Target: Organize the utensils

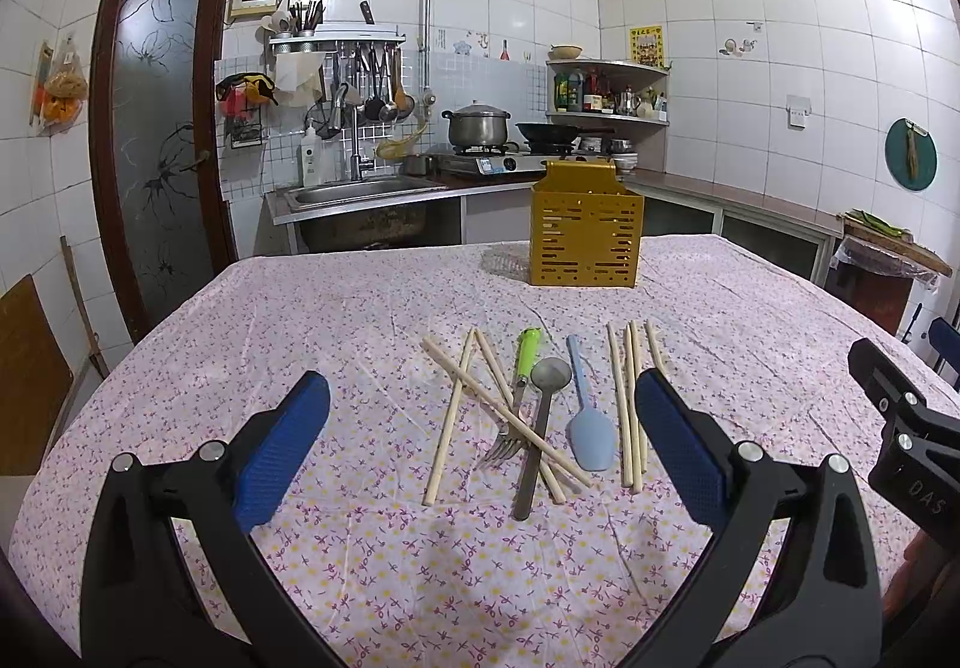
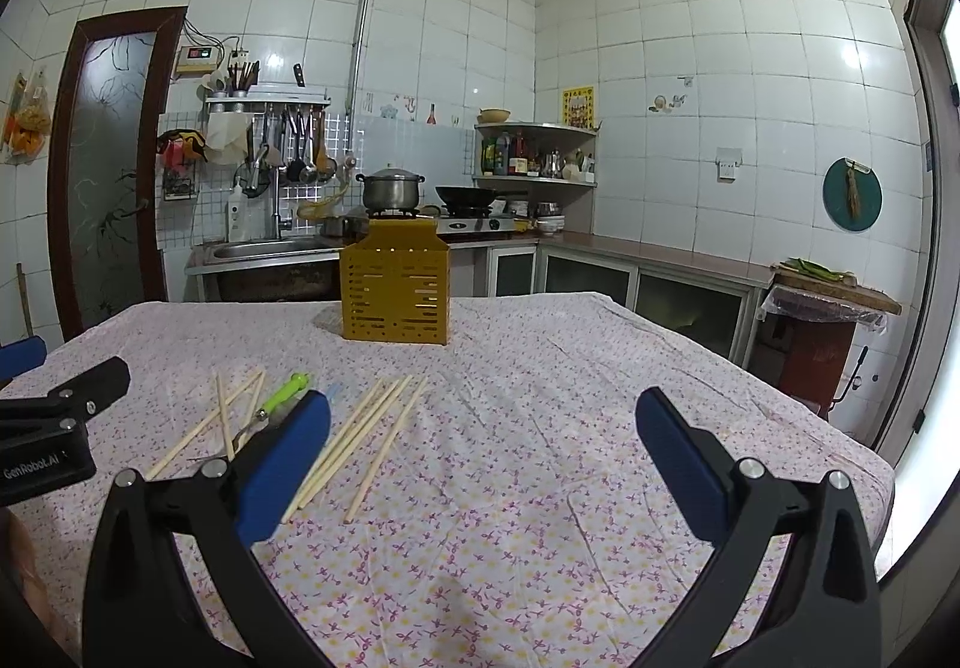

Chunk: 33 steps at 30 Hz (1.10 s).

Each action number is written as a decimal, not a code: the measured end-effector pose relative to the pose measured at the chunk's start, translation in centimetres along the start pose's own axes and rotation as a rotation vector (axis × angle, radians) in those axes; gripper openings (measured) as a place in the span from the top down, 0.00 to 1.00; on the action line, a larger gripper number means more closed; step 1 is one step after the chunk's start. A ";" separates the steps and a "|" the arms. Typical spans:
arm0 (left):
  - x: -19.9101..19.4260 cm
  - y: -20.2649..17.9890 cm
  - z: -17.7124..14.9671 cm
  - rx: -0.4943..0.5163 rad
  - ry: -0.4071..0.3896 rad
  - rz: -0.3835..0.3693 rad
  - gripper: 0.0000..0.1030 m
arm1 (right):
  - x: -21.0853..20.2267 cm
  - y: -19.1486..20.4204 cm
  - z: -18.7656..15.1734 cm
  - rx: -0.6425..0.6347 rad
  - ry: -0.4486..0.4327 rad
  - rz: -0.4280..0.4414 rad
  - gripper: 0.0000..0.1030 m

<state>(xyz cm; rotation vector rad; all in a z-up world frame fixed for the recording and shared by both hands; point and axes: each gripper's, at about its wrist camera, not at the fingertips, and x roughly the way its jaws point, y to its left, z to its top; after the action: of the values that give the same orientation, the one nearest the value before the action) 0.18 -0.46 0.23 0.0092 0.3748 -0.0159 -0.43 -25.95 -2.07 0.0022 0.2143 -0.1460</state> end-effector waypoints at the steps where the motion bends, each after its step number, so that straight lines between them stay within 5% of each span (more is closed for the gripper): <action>1: 0.0 0.0 0.0 0.000 -0.002 0.000 0.05 | 0.0 0.0 0.0 0.000 0.000 0.000 0.04; 33: -0.5 -0.1 0.0 0.020 -0.021 0.034 0.05 | -0.1 0.2 -0.3 0.001 0.001 0.015 0.04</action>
<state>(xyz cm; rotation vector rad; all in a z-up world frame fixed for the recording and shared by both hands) -0.26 -0.51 0.43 0.0353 0.3533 0.0134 -0.57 -25.72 -2.31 0.0049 0.2155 -0.1308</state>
